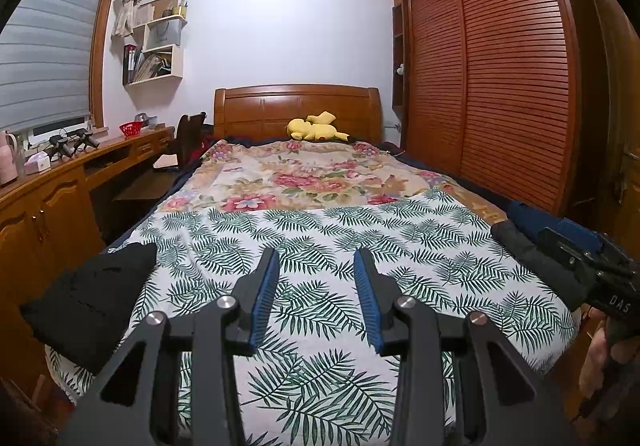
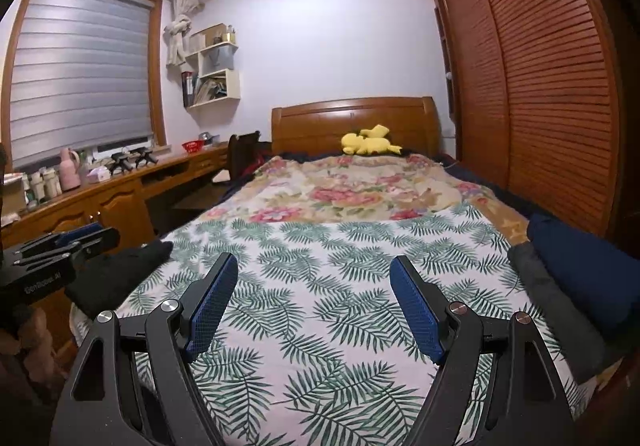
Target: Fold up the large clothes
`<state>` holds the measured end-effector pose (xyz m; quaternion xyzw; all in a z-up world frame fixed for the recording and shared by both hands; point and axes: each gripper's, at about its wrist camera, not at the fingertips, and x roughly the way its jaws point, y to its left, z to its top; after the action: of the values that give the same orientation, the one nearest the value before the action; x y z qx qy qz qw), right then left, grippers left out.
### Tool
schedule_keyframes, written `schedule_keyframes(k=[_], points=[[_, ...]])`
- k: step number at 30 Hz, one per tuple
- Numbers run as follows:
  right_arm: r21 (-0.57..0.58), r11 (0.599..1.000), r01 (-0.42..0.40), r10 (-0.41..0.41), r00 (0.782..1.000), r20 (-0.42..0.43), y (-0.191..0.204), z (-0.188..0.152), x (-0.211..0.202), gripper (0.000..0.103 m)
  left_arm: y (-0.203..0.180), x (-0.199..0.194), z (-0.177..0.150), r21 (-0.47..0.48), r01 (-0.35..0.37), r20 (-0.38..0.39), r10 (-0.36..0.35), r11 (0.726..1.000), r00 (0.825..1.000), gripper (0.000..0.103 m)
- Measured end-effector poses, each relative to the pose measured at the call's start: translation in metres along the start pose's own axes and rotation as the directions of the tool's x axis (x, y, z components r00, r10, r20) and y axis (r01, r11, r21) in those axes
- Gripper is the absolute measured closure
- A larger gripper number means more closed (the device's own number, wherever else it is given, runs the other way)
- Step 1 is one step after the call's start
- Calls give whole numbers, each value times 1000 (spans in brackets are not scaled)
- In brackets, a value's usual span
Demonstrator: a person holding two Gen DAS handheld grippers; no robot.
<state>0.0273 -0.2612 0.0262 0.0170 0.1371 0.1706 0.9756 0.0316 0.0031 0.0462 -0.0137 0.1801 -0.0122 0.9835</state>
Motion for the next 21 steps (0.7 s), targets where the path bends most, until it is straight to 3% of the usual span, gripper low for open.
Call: schedule_keyframes(k=[21], points=[[-2,1000,-3,3,1000,0,0,1,1,23,-3,-2,-2,-2,3,0,-3,1000,1000,66]])
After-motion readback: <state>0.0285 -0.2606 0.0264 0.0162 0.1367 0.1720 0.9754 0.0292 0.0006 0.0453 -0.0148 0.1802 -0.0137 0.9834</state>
